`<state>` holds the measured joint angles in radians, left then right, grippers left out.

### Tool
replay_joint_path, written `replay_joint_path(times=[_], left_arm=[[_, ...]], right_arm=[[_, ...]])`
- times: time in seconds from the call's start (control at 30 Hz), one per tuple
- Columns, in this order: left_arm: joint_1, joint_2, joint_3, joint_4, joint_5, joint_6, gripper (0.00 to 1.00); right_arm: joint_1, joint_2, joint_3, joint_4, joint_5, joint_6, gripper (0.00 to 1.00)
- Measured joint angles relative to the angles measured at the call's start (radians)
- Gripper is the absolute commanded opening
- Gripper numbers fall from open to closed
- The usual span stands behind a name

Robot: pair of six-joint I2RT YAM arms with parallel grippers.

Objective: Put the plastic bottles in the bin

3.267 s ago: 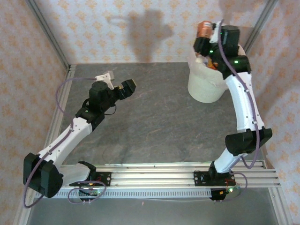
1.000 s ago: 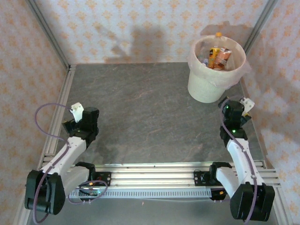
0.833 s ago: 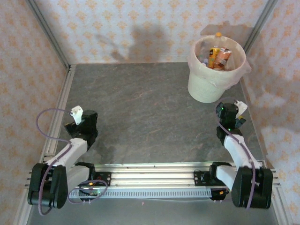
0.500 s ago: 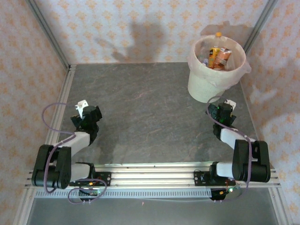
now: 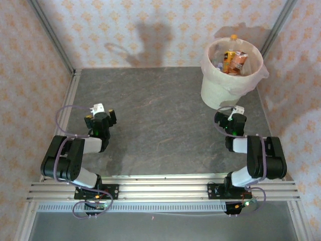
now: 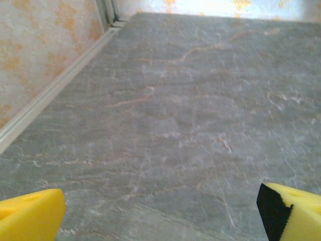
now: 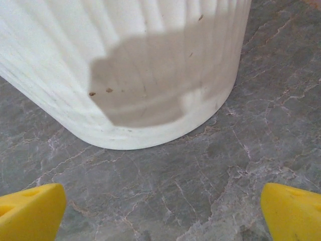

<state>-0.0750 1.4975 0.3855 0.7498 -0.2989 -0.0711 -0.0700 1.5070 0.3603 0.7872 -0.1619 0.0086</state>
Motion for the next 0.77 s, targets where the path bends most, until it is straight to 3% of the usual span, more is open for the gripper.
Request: replay_joint_path(times=[0.17,0.77], left_arm=[[-0.004,0.002,0.004,0.003,0.000,0.003,1.00],[-0.004,0.002,0.005,0.003,0.000,0.003,1.00]], right_arm=[[0.082,0.024,0.040,-0.022,0.092,-0.029,0.99],[0.082,0.024,0.044,-0.023,0.148,-0.040,0.99]])
